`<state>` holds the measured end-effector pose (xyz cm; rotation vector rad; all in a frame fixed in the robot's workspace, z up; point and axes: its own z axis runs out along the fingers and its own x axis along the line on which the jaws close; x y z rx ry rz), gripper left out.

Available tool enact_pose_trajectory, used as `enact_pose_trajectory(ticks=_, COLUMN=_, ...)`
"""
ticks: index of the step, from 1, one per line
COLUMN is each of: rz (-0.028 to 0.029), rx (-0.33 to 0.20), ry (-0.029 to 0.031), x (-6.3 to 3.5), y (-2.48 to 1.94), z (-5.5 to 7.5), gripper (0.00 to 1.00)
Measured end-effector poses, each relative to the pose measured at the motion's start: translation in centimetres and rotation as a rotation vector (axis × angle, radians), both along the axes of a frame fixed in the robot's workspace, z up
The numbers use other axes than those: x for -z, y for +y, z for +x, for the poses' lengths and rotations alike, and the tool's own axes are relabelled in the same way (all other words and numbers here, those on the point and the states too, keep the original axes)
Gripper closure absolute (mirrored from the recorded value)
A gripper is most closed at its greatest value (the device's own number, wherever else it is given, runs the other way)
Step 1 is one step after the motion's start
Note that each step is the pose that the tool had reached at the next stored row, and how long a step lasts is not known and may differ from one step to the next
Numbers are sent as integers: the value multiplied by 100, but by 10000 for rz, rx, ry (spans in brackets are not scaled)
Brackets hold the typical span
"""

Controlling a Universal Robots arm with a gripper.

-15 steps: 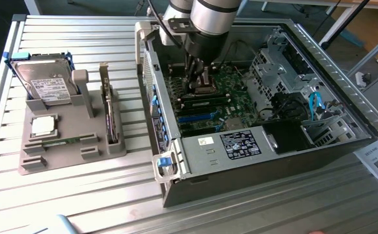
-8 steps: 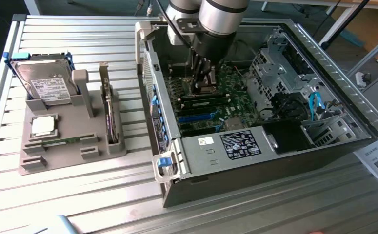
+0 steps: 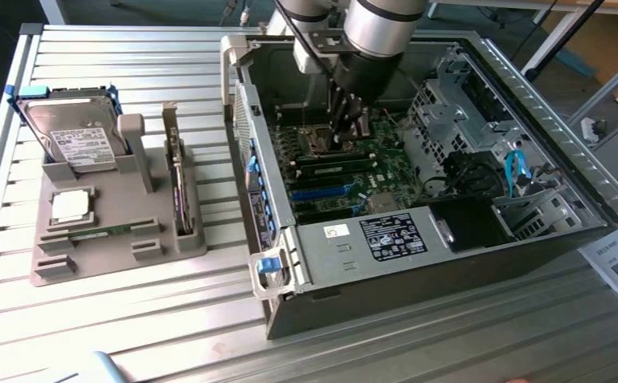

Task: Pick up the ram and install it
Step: 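Press down the ram until it locks into place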

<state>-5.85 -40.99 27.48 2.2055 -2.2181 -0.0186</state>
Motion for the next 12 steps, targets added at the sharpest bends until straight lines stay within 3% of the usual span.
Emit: enact_pose_trajectory(ticks=12, rz=0, rx=-1, ry=1, x=0, y=0, z=439, gripper=89)
